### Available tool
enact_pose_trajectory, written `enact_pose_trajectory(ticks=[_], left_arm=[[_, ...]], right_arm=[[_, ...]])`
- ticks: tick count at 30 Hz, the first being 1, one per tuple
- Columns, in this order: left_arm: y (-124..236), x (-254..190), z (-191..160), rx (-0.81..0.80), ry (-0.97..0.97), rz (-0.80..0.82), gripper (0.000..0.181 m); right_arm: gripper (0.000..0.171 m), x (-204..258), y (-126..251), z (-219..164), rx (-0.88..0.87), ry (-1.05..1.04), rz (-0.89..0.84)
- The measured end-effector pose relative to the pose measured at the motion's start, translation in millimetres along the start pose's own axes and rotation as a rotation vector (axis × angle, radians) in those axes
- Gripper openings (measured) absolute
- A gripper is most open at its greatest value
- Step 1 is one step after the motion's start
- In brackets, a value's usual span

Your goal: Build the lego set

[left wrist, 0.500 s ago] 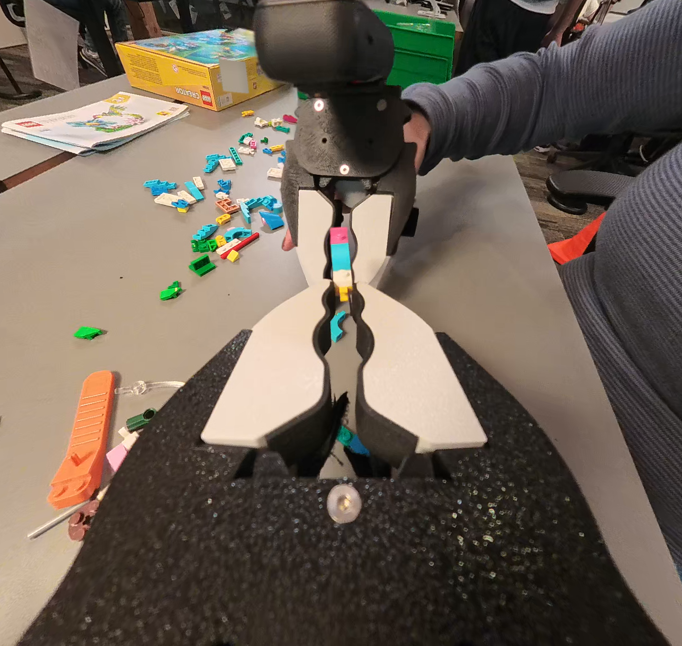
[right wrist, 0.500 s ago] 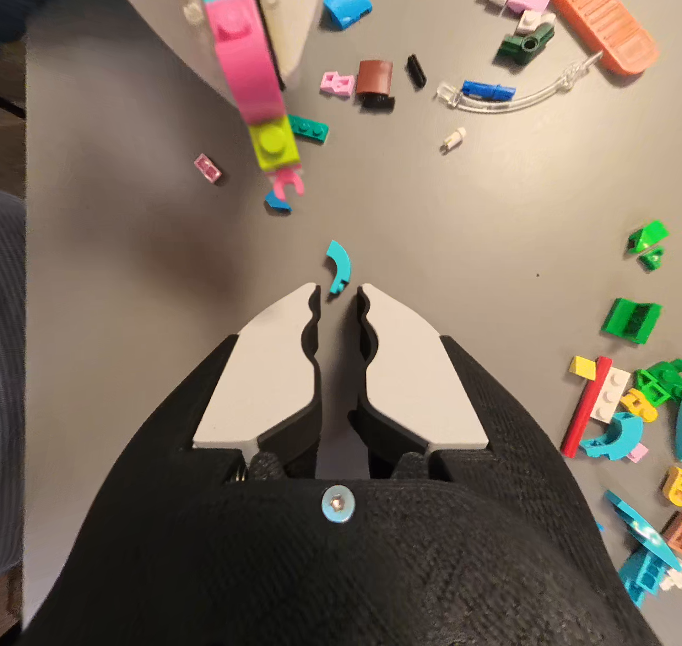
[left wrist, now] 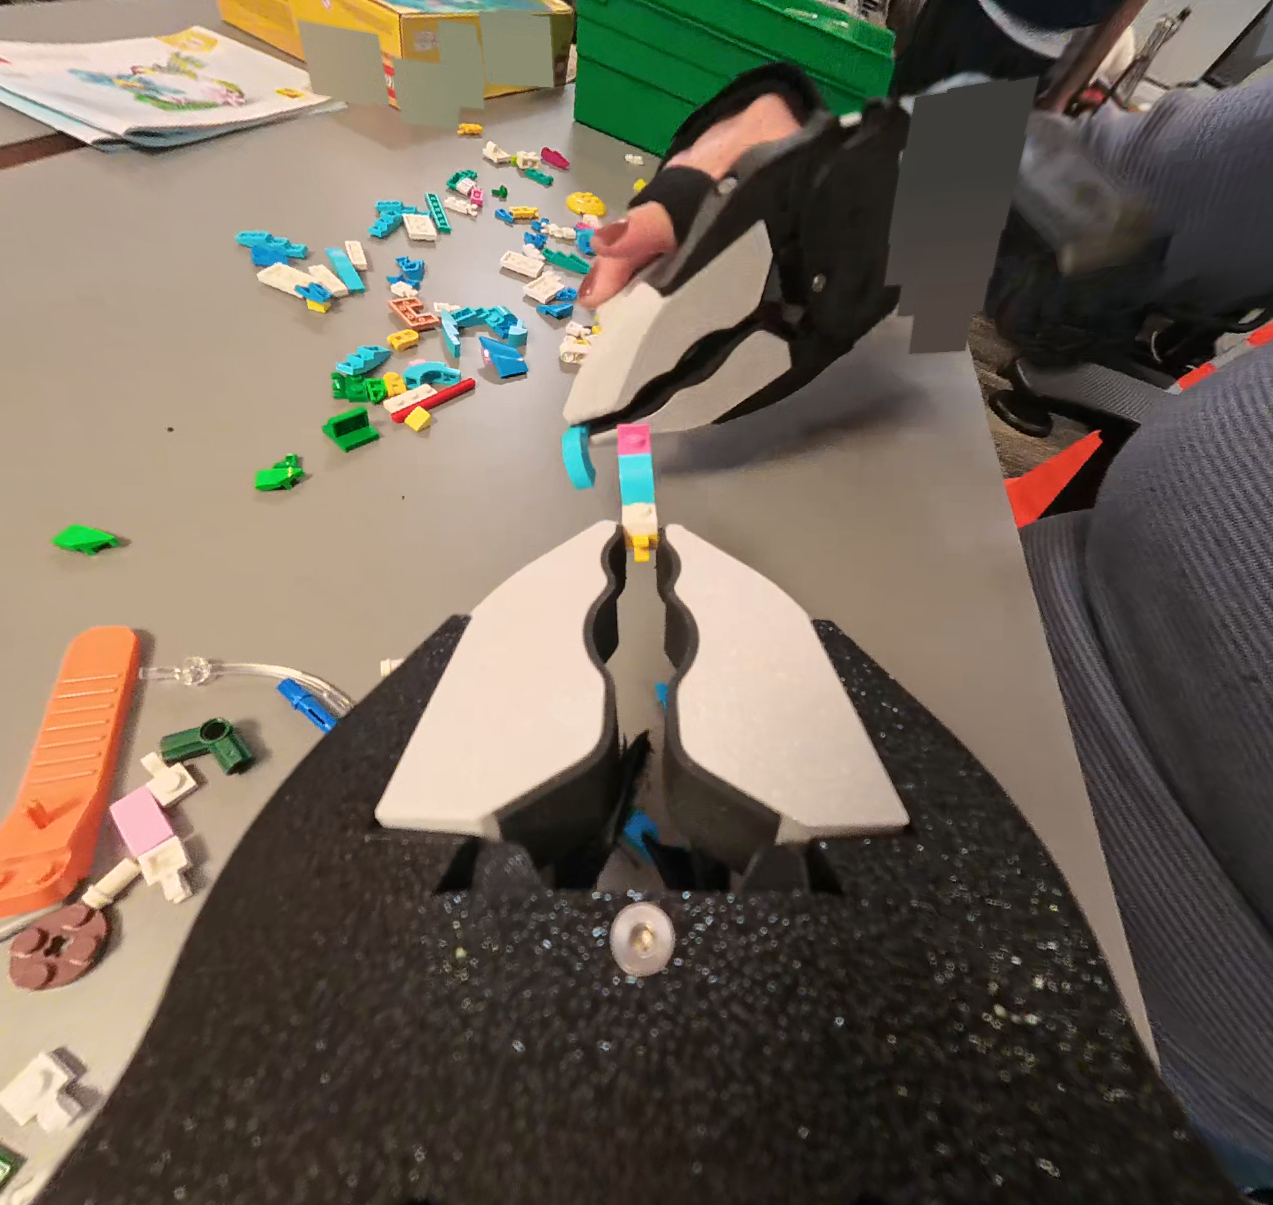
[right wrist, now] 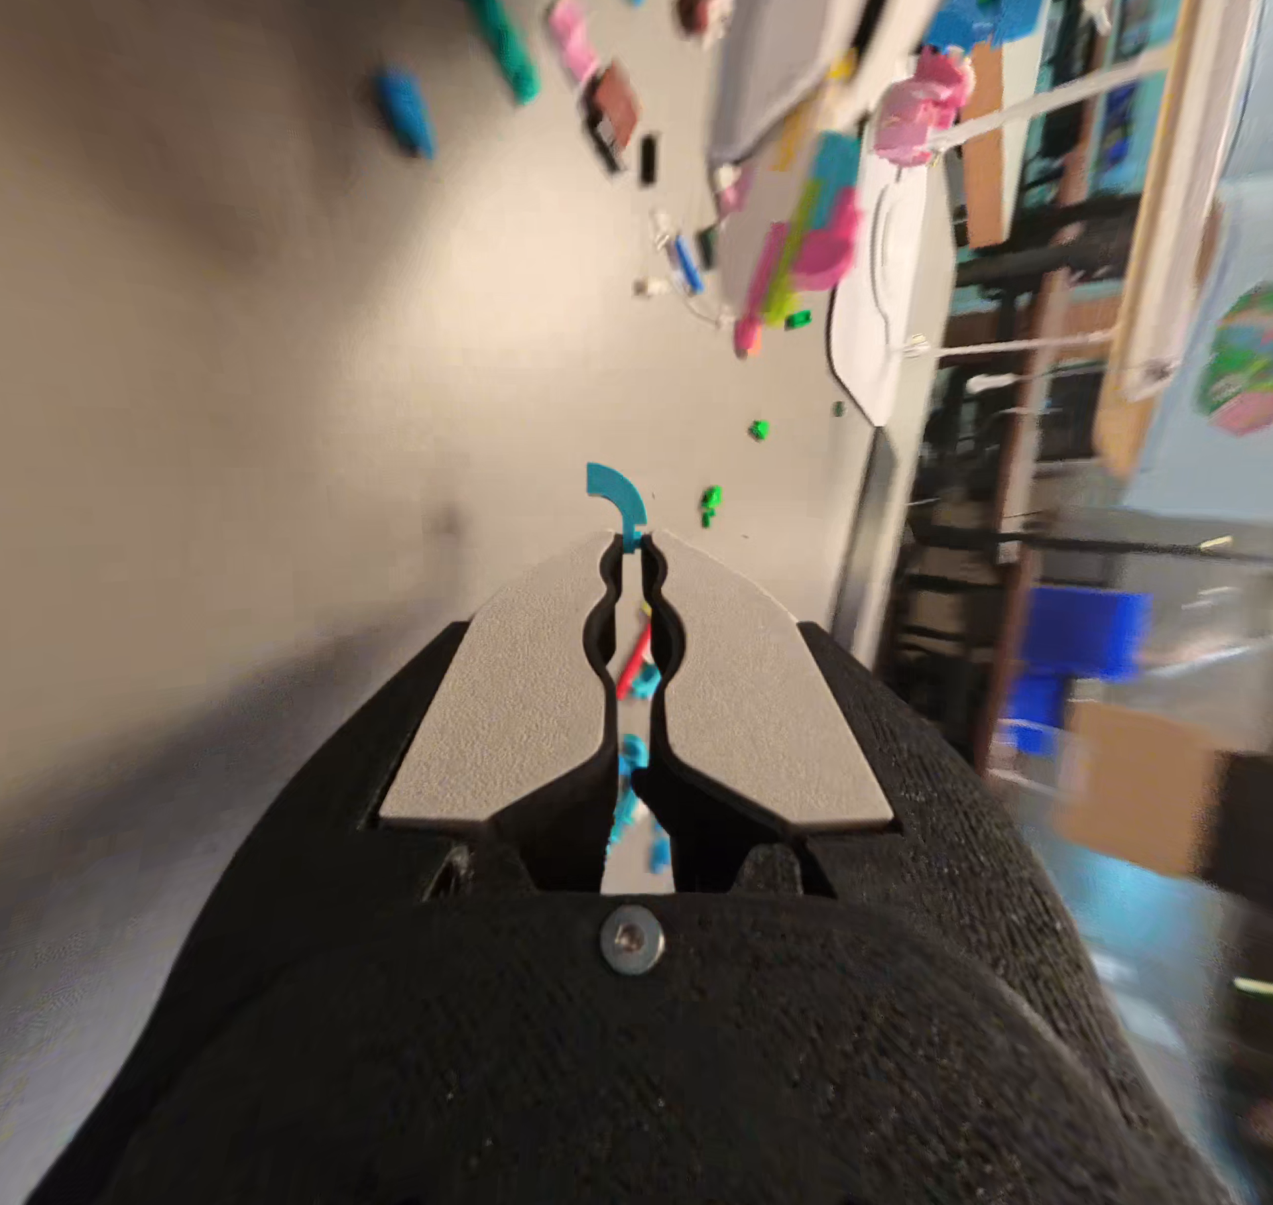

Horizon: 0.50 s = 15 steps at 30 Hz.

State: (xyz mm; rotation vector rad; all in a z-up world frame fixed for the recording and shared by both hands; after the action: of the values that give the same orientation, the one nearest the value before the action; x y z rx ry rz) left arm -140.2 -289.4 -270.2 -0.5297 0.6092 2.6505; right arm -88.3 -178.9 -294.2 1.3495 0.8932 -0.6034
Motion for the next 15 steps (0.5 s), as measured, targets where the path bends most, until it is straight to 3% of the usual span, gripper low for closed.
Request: enact_pose_trajectory(ticks=[1, 3, 7, 15], left_arm=[[-0.5, -0.3, -0.4, 0.002, 0.002, -0.003, 0.008], [-1.7, -1.1, -0.8, 0.004, 0.007, -0.012, 0.008], [-5.2, -1.4, -3.6, 0.025, 0.003, -0.01, 0.008], [-10.4, -2.6, -7.2, 0.051, -0.002, -0.012, 0.008]], right_arm=[[0.003, 6.1, -0.2, -2.9, 0.045, 0.123, -0.026], [0.003, 18.4, -0.2, -5.8, 0.102, 0.344, -0.068], [0.004, 30.0, 3.6, -7.2, 0.119, 0.547, -0.125], [0.006, 46.4, 12.4, -7.6, 0.061, 0.621, -0.089]])
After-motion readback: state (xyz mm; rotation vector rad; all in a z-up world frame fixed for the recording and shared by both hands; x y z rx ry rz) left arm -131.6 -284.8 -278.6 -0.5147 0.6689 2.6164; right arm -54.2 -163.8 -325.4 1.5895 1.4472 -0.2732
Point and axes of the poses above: each gripper's, where its closed fingertips meet, y back along the fingers, z out of its top, x = y × z across the jaws, the point moved 4 cm from there along y, back along the fingers, and after that the axes turned 12 degrees about y, right-handed, at the moved point
